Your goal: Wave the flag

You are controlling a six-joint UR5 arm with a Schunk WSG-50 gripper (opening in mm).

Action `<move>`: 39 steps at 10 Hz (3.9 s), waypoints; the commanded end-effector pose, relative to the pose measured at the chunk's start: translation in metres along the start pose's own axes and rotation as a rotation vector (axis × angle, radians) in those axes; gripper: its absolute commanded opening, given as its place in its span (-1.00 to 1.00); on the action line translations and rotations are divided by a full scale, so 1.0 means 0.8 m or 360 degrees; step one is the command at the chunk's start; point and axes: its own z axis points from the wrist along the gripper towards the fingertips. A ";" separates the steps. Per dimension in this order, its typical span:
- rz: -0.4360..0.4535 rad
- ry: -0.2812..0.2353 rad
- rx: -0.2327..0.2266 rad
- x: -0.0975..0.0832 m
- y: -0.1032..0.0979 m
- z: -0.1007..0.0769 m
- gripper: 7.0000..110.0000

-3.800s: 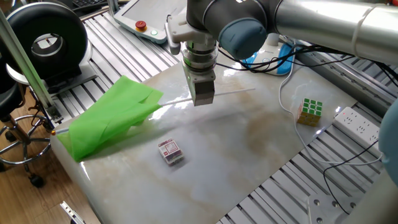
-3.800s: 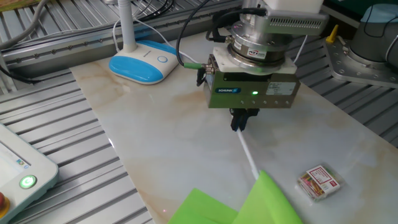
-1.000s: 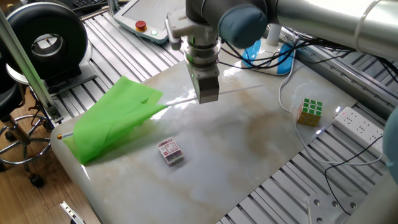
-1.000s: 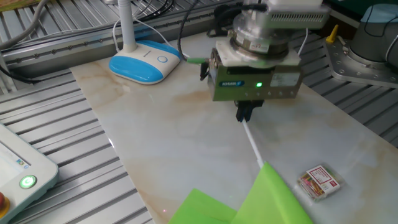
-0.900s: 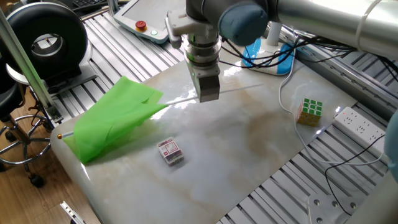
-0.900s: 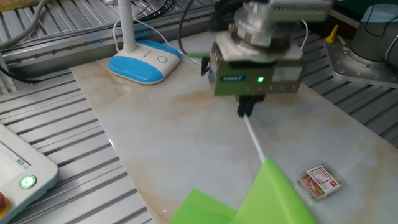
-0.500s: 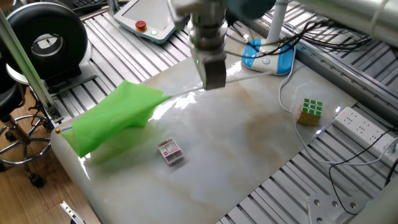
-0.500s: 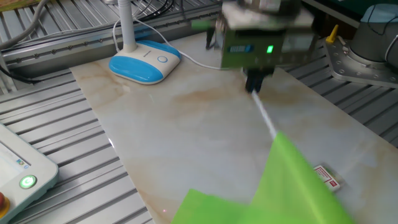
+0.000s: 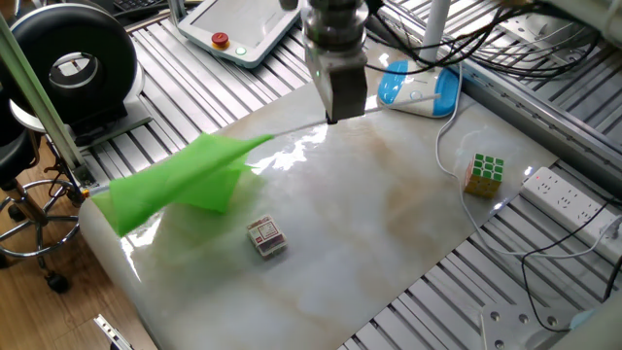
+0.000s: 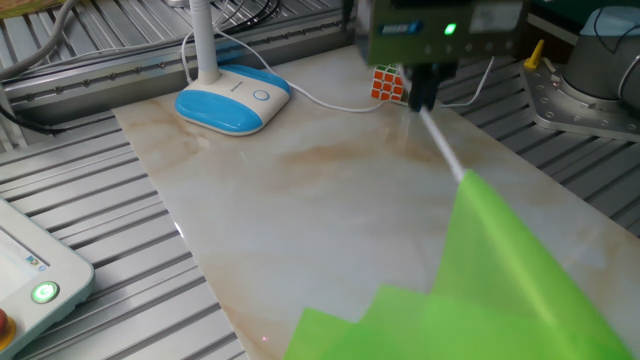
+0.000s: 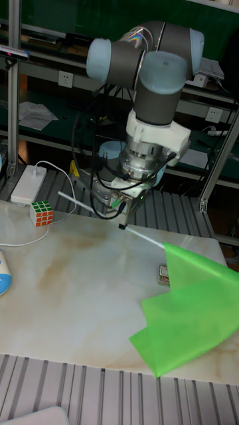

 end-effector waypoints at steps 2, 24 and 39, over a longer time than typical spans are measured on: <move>0.0393 -0.0107 -0.0137 -0.033 0.035 -0.028 -1.00; -0.0676 0.0252 0.0240 0.040 -0.047 -0.032 -1.00; 0.0542 -0.0223 -0.0293 0.022 0.059 0.005 -1.00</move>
